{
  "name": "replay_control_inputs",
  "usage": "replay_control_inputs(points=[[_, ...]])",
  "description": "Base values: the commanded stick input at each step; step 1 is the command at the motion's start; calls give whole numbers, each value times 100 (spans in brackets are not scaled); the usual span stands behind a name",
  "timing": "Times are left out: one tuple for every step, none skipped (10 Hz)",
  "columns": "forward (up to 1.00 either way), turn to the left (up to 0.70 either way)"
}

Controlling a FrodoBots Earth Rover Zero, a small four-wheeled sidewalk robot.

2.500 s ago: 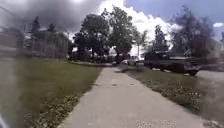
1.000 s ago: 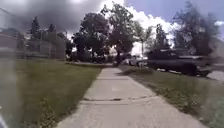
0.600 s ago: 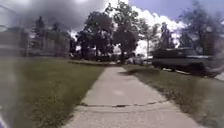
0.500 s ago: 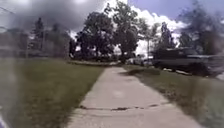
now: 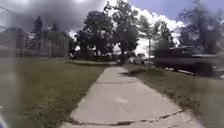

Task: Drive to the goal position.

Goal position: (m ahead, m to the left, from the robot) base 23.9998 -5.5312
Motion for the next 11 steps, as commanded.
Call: replay_control_inputs(points=[[70, 0], [70, 0], [70, 0], [70, 0], [70, 0], [70, 0], [70, 0], [70, 3], [70, 22], [70, 0], [70, 0]])
